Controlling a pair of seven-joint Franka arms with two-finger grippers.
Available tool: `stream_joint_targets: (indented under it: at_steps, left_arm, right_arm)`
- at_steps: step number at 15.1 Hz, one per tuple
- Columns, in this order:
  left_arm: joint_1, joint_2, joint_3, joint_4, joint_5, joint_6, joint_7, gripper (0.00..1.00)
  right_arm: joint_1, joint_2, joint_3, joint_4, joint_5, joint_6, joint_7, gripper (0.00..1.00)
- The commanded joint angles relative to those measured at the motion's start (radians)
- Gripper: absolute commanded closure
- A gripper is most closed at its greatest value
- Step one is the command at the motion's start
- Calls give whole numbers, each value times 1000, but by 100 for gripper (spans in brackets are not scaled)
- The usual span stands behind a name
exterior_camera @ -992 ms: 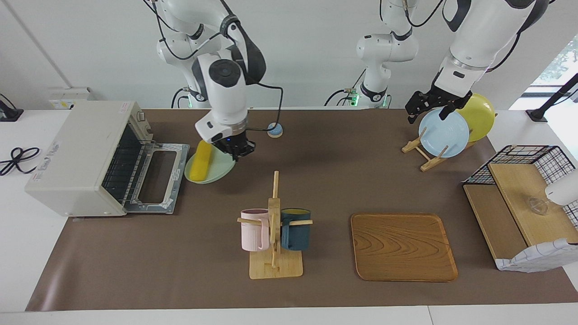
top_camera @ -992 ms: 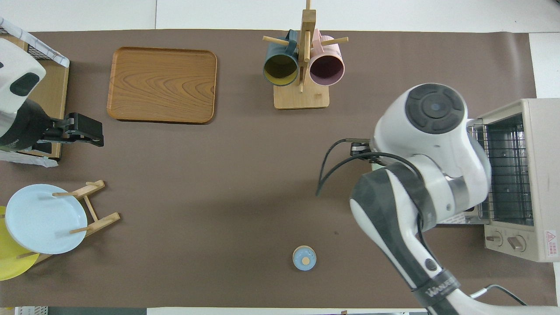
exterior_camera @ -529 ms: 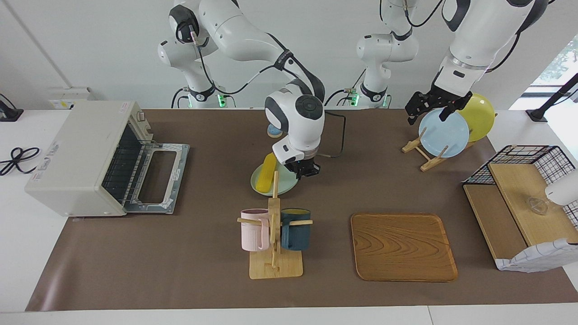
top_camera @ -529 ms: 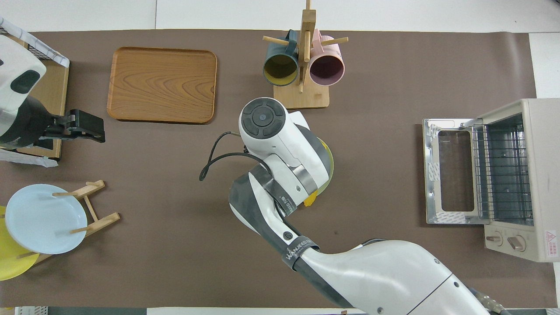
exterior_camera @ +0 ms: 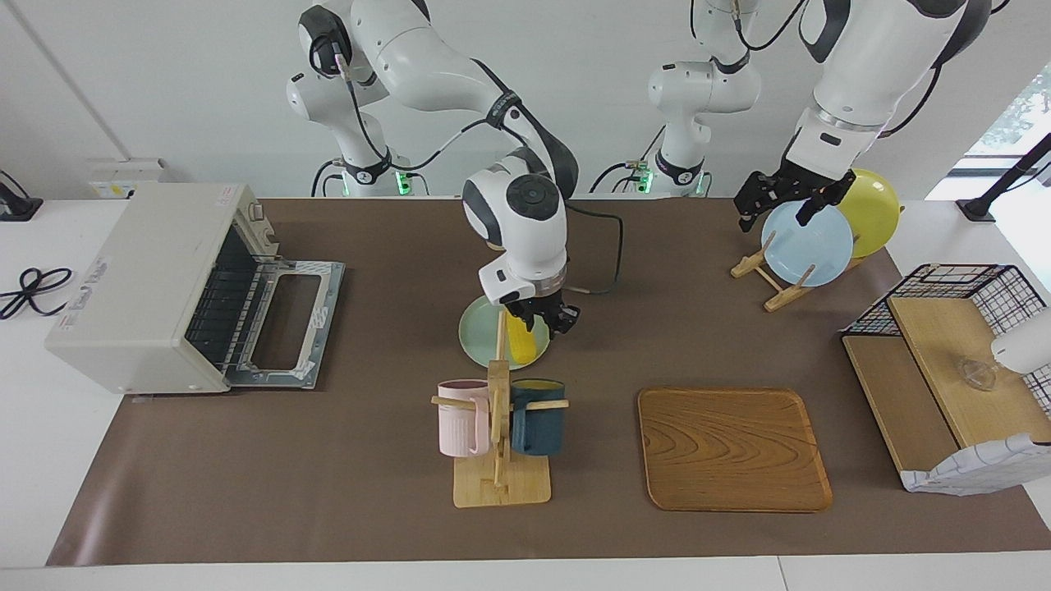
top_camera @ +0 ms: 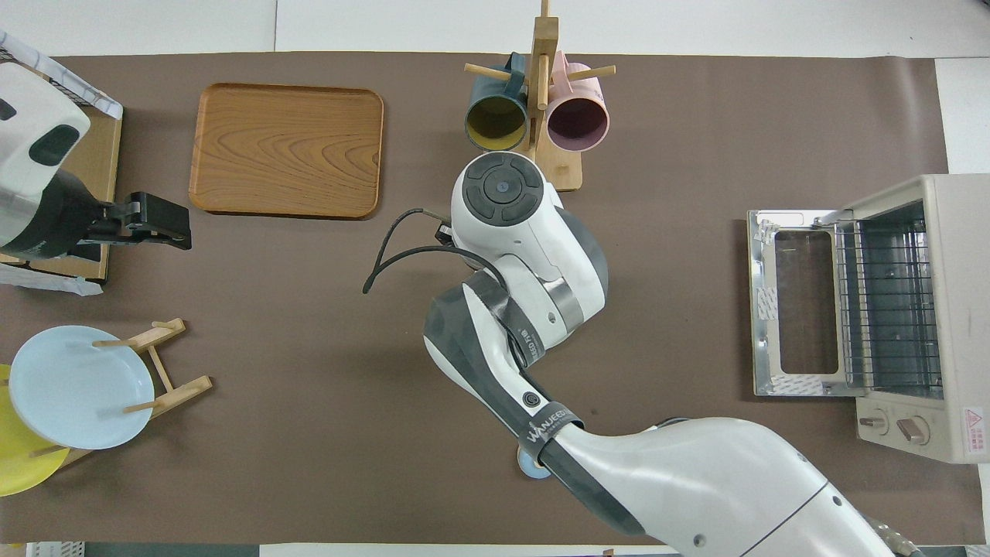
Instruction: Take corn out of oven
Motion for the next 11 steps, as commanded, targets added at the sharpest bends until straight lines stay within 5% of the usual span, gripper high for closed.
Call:
stream_joint_targets:
  at_steps: [1, 6, 11]
  left_arm:
    - [-41, -40, 0, -71, 10, 49, -9, 0]
    - [-175, -6, 0, -139, -46, 156, -95, 0]
    - [-388, 179, 2, -136, -63, 347, -337, 0]
  right_arm:
    - [-144, -92, 12, -56, -55, -120, -207, 100]
    - [-290, -221, 12, -407, -161, -35, -343, 100]
    - [-362, -273, 11, -604, -181, 89, -374, 100]
